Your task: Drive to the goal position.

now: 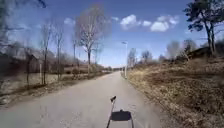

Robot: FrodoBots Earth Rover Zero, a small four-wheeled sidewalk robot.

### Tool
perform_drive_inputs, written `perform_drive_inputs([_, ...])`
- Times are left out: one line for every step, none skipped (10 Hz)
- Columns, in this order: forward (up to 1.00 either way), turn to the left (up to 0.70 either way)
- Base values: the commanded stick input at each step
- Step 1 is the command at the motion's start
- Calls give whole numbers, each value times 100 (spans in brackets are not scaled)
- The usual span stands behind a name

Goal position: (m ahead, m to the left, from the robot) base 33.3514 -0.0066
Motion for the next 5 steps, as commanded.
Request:
perform_drive_inputs([85,0])
perform_drive_inputs([85,0])
perform_drive_inputs([85,0])
perform_drive_inputs([85,0])
perform_drive_inputs([85,0])
